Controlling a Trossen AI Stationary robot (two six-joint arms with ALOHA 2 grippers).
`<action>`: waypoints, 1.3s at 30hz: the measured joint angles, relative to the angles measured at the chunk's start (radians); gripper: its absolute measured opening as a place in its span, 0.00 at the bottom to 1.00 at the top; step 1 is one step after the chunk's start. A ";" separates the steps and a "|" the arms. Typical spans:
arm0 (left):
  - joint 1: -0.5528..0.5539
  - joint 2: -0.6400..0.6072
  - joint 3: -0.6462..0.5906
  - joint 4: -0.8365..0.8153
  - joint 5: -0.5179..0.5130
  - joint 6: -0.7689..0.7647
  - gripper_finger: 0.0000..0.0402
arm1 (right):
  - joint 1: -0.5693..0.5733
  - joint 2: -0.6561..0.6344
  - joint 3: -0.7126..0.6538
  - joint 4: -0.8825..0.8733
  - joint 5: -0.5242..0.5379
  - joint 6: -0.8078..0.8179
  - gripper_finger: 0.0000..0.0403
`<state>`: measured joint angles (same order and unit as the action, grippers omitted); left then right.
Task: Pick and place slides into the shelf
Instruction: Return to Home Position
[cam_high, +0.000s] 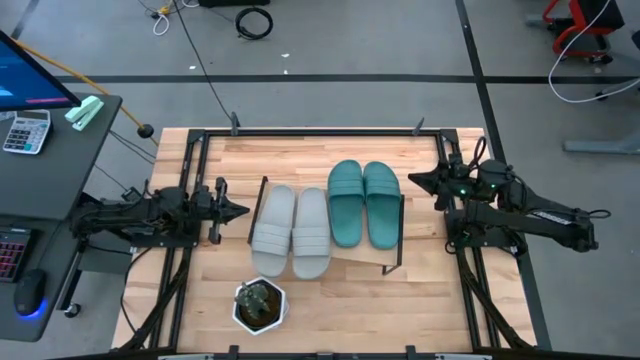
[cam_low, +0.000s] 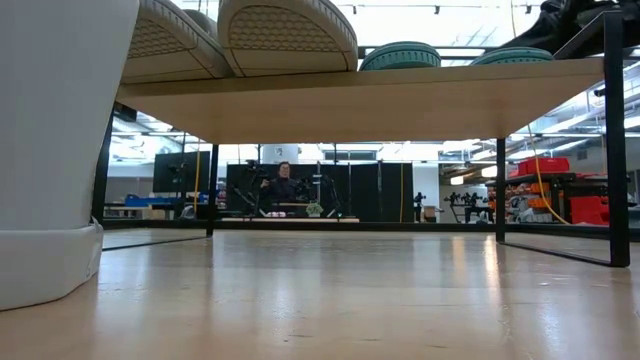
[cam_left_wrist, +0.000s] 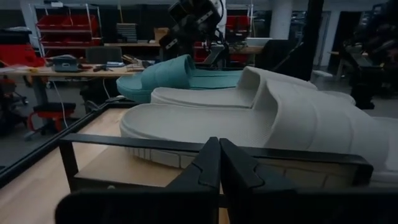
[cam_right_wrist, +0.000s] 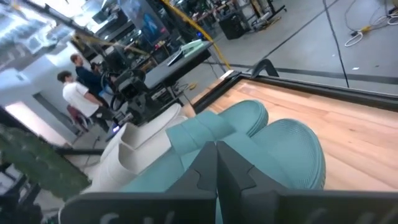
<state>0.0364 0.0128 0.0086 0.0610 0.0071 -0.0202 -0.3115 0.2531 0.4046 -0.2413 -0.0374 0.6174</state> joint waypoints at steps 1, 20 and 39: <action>0.000 0.000 0.000 0.000 -0.006 -0.009 0.02 | 0.000 0.000 0.000 -0.004 -0.009 -0.012 0.00; 0.000 0.000 0.000 -0.003 -0.092 -0.099 0.08 | 0.013 -0.065 -0.147 0.243 -0.023 -0.013 0.00; 0.000 0.000 0.000 -0.003 -0.092 -0.099 0.09 | 0.046 -0.072 -0.394 0.745 0.006 -0.036 0.00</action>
<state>0.0364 0.0128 0.0086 0.0584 -0.0853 -0.1194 -0.2653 0.1810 0.0101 0.5034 -0.0319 0.5817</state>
